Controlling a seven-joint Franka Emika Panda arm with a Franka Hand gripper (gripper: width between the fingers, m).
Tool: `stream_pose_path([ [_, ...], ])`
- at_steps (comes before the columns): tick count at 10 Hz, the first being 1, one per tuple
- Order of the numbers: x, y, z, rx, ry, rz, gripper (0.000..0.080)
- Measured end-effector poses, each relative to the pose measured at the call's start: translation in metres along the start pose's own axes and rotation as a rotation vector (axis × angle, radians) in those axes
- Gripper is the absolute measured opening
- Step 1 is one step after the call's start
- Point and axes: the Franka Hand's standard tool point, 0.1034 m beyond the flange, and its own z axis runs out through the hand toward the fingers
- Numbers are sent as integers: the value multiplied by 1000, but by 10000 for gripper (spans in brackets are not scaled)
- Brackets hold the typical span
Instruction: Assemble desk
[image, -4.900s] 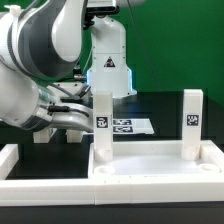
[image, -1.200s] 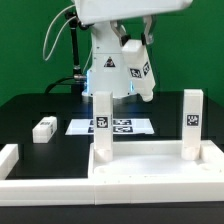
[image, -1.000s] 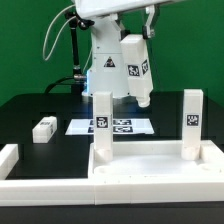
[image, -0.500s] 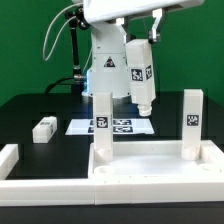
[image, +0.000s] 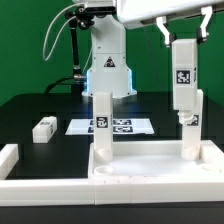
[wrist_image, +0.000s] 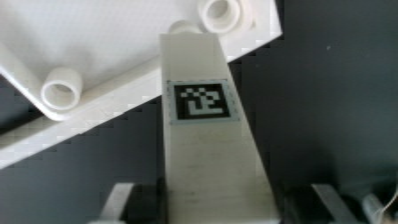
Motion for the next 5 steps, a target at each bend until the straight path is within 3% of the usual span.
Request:
stream_pose_path([
  [3,0,-2,3,5,16,-26,288],
  [5,-8,-13,19,41,109,-136,288],
])
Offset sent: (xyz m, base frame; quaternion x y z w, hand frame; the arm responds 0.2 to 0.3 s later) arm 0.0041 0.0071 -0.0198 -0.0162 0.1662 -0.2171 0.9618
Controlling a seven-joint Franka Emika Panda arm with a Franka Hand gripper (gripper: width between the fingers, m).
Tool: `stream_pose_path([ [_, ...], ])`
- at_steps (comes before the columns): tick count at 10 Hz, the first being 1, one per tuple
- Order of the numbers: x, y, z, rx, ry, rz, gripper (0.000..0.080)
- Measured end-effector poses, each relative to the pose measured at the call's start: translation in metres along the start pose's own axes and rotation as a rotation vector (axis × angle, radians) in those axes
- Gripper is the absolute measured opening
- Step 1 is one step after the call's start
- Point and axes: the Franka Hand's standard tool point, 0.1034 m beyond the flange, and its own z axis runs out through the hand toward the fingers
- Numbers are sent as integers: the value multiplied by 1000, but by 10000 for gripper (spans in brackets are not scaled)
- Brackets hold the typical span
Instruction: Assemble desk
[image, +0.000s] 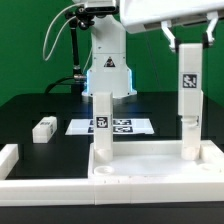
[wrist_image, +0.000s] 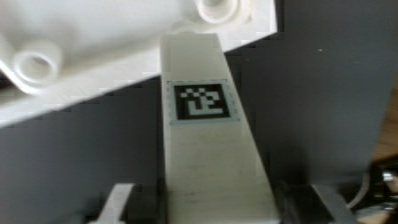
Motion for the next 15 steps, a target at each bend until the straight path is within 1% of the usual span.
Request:
stream_pose_path([
  [1,-4,-3,7,3,4,-1,288],
  [2,-4,0,12,2,0,31,288],
  [3,-4,0,14,2,-5,57,288],
  [6,-8,-2,23,-7,-32,80,288],
  [7,-10,-5,27,-9,-40,76,288],
  [10,-13,-11,41,-18,-47,60,288],
  [12,-17,-14,46,-20,-54,50,288],
  [15,-18,-17,47,-17,-48,45,288],
])
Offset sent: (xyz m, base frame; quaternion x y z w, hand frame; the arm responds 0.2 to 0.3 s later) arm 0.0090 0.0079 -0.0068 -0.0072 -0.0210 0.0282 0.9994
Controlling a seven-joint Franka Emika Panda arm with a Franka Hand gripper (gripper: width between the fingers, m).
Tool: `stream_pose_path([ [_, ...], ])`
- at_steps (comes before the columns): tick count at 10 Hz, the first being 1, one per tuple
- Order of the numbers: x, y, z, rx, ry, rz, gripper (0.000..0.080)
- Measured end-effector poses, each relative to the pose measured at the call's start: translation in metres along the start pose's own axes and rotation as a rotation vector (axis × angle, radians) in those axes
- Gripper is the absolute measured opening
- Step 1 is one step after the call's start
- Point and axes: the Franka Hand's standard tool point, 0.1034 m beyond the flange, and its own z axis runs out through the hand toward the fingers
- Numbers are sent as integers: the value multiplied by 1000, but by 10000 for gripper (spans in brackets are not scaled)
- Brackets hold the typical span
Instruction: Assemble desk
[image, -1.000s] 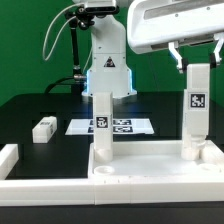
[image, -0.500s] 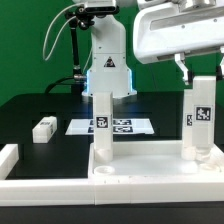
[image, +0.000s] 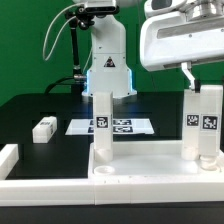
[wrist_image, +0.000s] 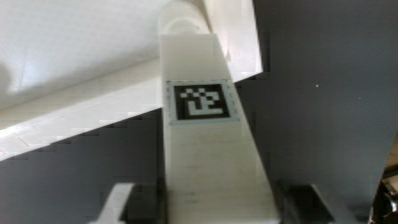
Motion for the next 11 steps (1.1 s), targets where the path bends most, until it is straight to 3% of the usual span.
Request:
stream_pose_path([
  [11,-6,1,14,3,39,-22,288],
])
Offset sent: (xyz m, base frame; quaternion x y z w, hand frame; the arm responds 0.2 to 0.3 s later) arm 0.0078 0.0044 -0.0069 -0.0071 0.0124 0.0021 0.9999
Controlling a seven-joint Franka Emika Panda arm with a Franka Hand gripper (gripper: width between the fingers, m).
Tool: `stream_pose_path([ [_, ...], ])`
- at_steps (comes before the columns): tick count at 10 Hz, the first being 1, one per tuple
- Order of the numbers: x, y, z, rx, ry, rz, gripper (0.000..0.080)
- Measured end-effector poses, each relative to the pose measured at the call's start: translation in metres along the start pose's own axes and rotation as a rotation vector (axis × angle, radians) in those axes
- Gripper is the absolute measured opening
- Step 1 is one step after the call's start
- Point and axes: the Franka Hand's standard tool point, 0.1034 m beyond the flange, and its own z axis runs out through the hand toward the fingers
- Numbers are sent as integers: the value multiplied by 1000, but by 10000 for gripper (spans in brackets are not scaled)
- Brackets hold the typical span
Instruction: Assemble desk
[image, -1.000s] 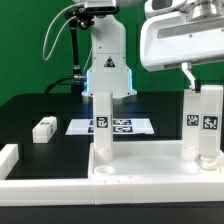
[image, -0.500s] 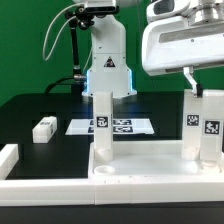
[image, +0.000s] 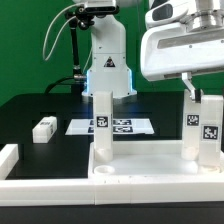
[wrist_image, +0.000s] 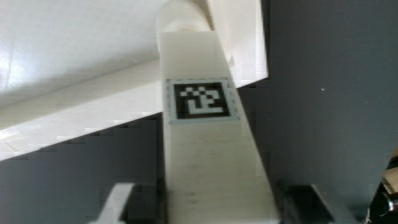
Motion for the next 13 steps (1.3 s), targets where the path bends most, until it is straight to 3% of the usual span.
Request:
stream_pose_path([
  [5,2,1,0,3,15,-1,288],
  [6,2,0,0,3,15,-3,368],
  [7,2,0,1,3,15,-5,548],
  [8,2,0,1,3,15,-7,617],
  [13,2,0,1,3,15,-15,649],
])
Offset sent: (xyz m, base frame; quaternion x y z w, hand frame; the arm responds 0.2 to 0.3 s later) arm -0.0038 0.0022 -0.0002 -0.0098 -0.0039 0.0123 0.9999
